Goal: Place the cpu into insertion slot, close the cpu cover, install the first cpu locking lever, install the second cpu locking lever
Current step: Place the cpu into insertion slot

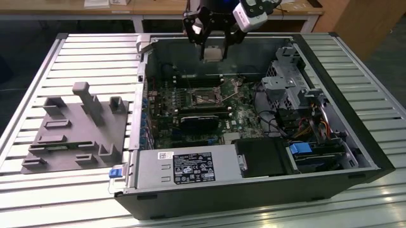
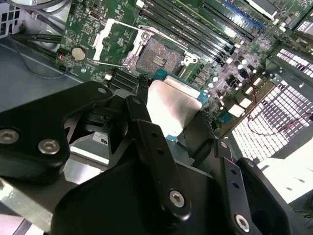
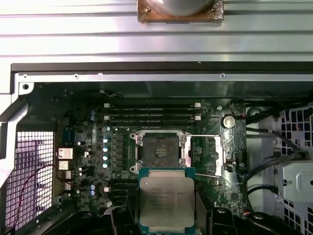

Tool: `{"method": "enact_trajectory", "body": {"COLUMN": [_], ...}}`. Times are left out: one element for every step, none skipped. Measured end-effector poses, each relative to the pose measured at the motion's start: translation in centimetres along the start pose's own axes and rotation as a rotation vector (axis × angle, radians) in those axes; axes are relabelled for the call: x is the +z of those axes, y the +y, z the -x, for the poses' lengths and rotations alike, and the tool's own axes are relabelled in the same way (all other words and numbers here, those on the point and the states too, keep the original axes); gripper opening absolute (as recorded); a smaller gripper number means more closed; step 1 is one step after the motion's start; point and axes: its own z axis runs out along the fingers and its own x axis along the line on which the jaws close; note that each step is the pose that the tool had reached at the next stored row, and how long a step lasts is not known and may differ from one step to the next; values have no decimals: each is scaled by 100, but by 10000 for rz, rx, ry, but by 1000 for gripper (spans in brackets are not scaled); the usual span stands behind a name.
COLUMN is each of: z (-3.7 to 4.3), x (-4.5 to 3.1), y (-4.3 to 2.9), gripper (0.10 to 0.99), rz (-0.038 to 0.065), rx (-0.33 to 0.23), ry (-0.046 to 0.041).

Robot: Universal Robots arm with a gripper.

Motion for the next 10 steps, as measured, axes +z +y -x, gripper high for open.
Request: {"method": "enact_trajectory", "body": {"z": [0,-1,-1,-2,-1,-2,-4,-6,-8,-10], "x": [5,6,6,6,10,21,33,50,69,86], "y": [0,-1,-1,-1,-1,-2,-3,-4,-6,-7], "gripper": [541,541,541,541,541,541,541,541,541,541], "rz": [-5,-6,-7,-5,-4,-1,-4,-8,-9,-11], "rx": [-1,-2,-1,0,0,0,0,2,1,0], "ry": [0,0,1,0,-1,-2,-1,0,-1,-1]}}
